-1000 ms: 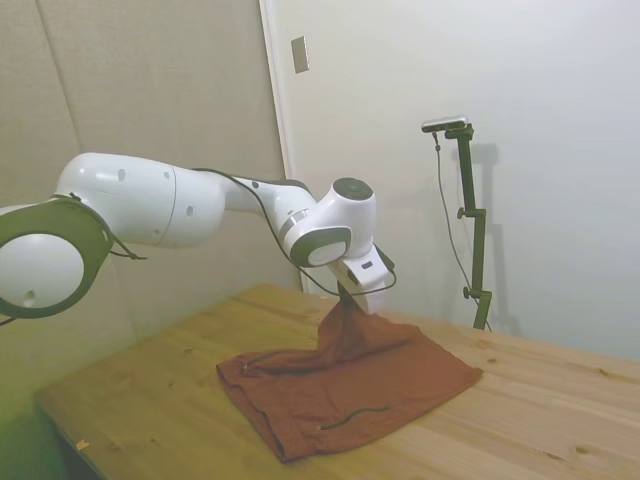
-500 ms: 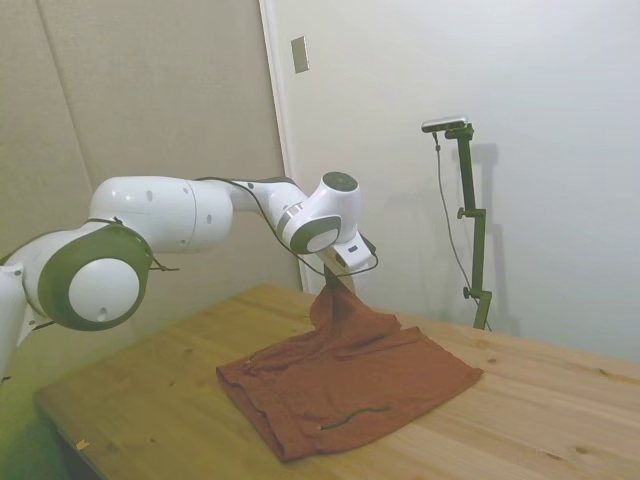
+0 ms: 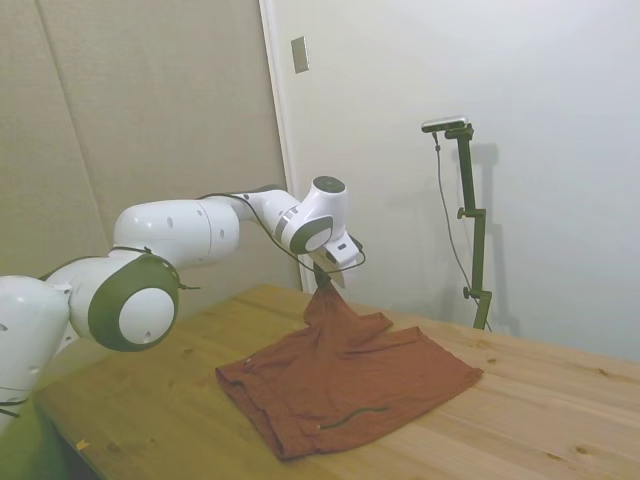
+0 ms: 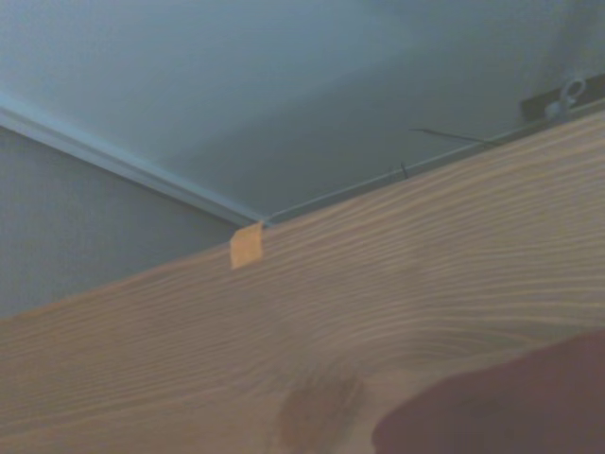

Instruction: Unfold the shorts

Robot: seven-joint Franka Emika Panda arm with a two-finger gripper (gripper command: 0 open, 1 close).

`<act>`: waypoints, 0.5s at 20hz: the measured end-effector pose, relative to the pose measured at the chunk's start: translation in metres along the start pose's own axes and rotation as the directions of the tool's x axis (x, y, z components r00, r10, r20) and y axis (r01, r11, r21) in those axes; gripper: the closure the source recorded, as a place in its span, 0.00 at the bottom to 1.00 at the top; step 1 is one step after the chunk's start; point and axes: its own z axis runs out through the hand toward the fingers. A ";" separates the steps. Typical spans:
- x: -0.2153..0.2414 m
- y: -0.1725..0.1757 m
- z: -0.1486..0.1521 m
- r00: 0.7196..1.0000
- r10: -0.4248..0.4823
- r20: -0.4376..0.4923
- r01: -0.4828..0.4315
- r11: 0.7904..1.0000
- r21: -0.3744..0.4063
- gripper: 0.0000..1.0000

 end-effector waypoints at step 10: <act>0.020 0.013 -0.002 0.989 0.037 -0.143 -0.055 0.991 -0.123 0.00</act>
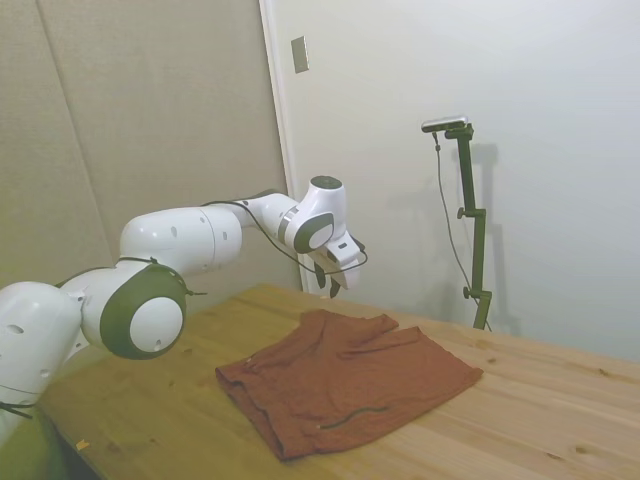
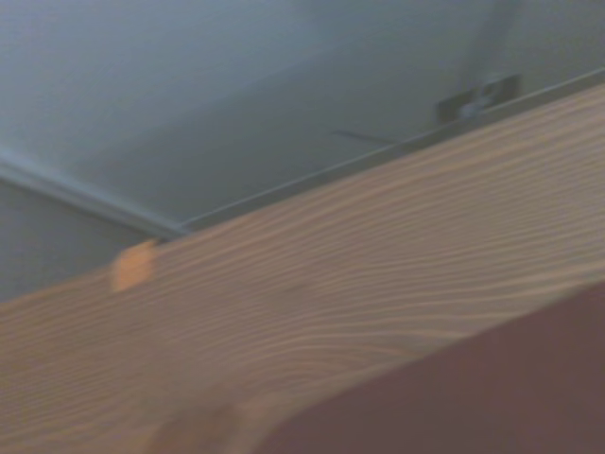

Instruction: Unfold the shorts

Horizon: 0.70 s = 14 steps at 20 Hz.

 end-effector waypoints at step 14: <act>-0.089 0.075 -0.099 0.951 -0.265 -0.157 0.190 0.906 -0.378 0.00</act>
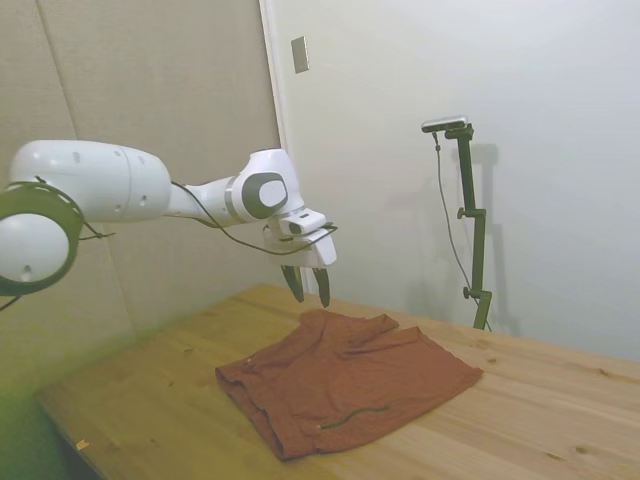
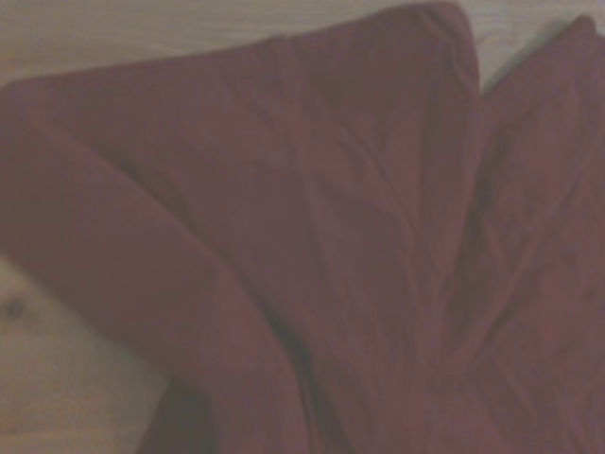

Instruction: Unfold the shorts

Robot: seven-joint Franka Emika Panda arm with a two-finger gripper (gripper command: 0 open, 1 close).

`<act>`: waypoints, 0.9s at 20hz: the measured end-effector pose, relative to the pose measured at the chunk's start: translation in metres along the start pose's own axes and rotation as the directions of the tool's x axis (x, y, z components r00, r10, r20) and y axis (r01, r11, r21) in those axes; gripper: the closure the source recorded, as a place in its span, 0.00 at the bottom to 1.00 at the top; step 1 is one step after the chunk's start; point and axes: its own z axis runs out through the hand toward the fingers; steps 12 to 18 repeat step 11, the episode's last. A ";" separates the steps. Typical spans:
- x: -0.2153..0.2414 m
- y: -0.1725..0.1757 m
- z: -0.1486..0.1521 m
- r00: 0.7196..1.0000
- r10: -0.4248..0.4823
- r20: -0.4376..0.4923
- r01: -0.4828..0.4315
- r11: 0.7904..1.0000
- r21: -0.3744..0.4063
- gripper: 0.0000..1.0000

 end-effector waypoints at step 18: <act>-0.147 0.111 -0.086 0.987 -0.162 0.012 0.161 0.986 0.037 0.00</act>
